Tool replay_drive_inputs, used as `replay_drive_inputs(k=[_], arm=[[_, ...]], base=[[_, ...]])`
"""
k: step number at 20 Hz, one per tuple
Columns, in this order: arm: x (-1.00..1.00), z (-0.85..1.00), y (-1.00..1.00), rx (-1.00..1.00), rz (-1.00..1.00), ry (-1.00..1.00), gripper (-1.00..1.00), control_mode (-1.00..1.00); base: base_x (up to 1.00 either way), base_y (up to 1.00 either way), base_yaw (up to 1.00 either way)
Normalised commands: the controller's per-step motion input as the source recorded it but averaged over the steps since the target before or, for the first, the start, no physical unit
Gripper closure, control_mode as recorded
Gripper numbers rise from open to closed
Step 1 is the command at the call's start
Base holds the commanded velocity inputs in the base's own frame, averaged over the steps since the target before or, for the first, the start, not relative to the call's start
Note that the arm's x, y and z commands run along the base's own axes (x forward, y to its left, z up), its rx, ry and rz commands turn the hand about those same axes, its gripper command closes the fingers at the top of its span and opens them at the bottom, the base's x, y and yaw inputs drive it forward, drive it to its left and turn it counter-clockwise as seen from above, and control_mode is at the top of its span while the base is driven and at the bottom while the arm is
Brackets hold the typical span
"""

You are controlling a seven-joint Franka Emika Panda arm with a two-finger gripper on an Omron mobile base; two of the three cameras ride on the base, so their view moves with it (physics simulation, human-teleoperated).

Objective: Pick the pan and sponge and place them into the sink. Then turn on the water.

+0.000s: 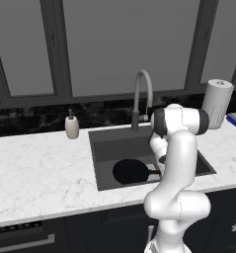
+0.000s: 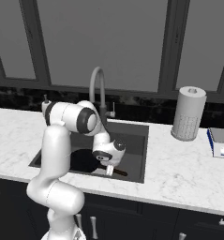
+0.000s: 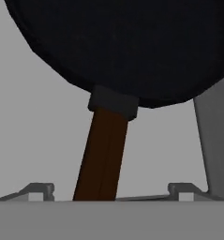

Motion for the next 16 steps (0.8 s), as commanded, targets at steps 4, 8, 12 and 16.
replay_drive_inputs(k=[4, 8, 12, 16], arm=[[0.0, 0.22, 0.0, 0.0, 0.04, -0.01, -1.0, -1.0], [0.03, 0.92, -0.17, 0.01, 0.01, 0.11, -1.0, -1.0], [0.23, 1.0, -0.1, 0.04, 0.0, 0.25, -1.0, -1.0], [0.15, 1.0, -0.12, 0.02, 0.0, 0.29, -1.0, -1.0]], base=[[0.0, 0.0, 0.0], [0.0, 0.0, 0.0], [0.0, 0.0, 0.0], [0.0, 0.0, 0.0]])
